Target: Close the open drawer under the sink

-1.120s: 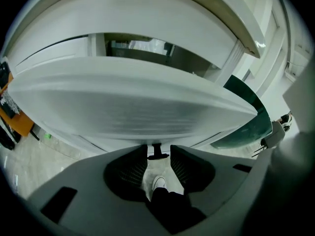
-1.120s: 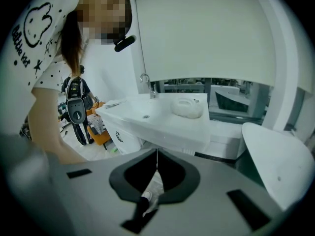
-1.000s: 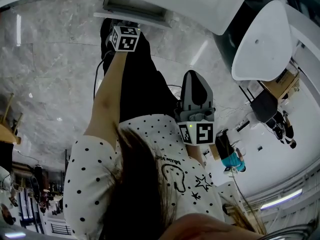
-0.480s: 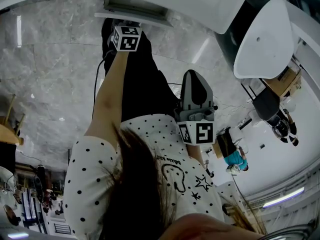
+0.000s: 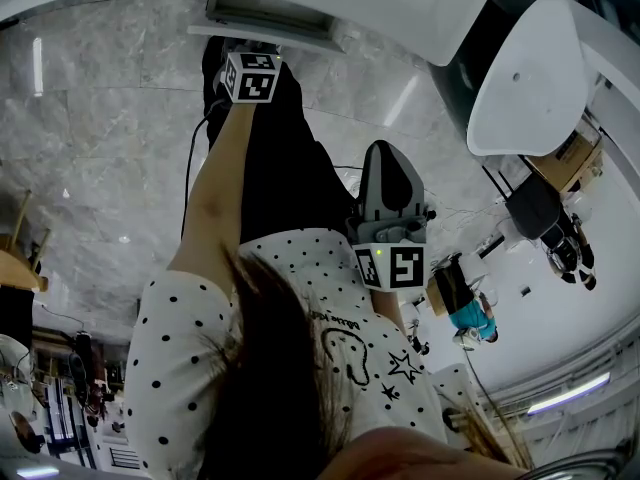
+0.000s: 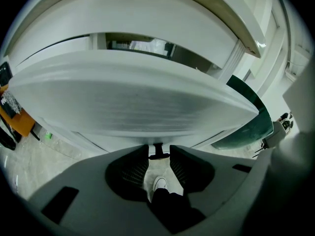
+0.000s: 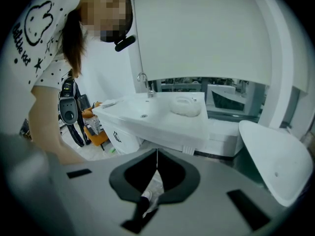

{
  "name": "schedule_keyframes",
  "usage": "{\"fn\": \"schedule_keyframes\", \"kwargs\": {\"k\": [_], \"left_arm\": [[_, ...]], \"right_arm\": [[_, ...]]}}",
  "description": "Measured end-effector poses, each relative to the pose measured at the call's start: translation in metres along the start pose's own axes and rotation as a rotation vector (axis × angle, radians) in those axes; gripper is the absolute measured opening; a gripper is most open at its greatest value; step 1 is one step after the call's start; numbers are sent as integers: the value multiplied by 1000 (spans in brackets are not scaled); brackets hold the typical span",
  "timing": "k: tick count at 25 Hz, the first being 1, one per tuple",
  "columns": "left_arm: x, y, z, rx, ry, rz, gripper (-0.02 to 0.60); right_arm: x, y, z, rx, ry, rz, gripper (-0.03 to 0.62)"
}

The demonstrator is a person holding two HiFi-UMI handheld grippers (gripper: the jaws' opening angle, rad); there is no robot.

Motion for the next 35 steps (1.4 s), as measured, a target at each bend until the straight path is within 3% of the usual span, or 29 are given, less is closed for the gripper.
{"fn": "schedule_keyframes", "kwargs": {"k": [35], "left_arm": [[-1, -5, -1, 36, -16, -12, 137]], "right_arm": [[-1, 2, 4, 0, 9, -10, 15]]}}
Point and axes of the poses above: the fingertips, and each gripper's own axes: x backward along the fingers, z to its right, y out of its underside, the point moved 3 cm from there along x, backward along the fingers, and after that the axes turned 9 degrees about z, right-handed, at the moved point
